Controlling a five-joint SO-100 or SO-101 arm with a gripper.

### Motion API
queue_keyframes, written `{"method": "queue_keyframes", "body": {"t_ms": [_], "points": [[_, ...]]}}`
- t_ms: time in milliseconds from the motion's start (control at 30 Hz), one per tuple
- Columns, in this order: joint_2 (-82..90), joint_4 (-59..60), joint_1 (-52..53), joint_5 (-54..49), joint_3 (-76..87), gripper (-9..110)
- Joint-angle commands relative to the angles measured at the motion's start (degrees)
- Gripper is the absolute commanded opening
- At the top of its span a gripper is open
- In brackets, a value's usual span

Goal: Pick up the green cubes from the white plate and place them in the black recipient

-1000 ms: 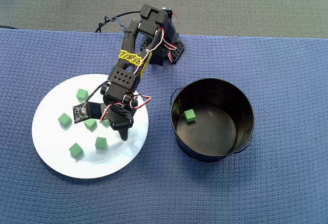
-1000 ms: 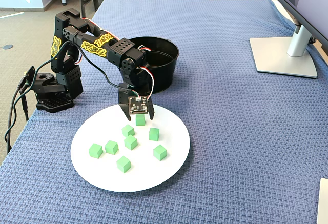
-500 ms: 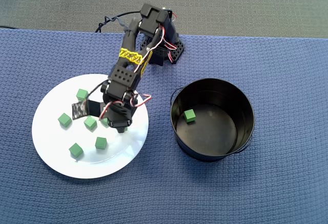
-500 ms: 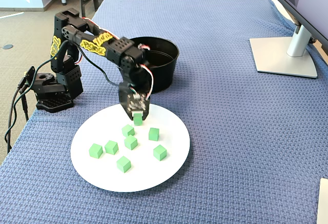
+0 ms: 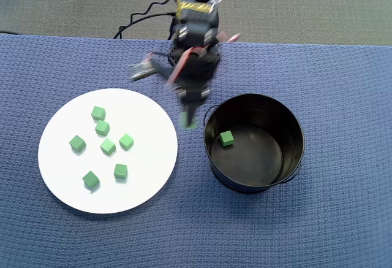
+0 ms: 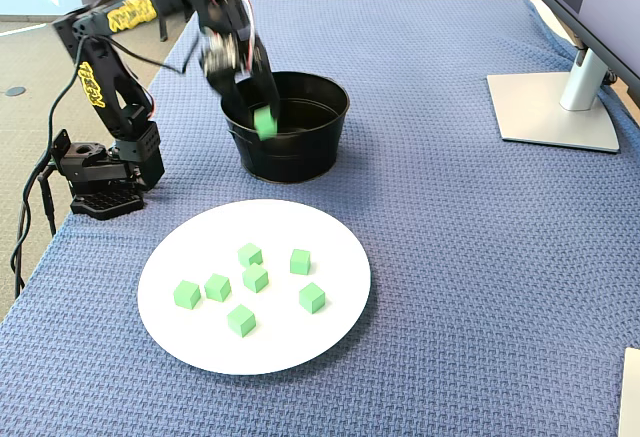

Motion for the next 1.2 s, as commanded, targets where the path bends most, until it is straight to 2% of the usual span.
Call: {"method": "queue_keyframes", "body": {"t_ms": [0, 100, 267, 333, 533, 833, 1000, 1167], "points": [[5.5, 0.9, -10.5, 4.5, -0.2, 0], [3.2, -0.5, -15.7, 7.2, 1.1, 0], [2.1, -5.5, -16.7, 6.6, 7.5, 2], [2.1, -6.2, -18.2, 3.4, 9.6, 34], [3.2, -8.5, -18.6, 2.4, 12.3, 46], [3.3, -7.0, -12.5, 0.9, 6.9, 47], [-5.6, -3.8, -0.1, -3.0, -2.9, 46], [-12.1, -8.4, 12.7, -8.1, -4.3, 41]]}}
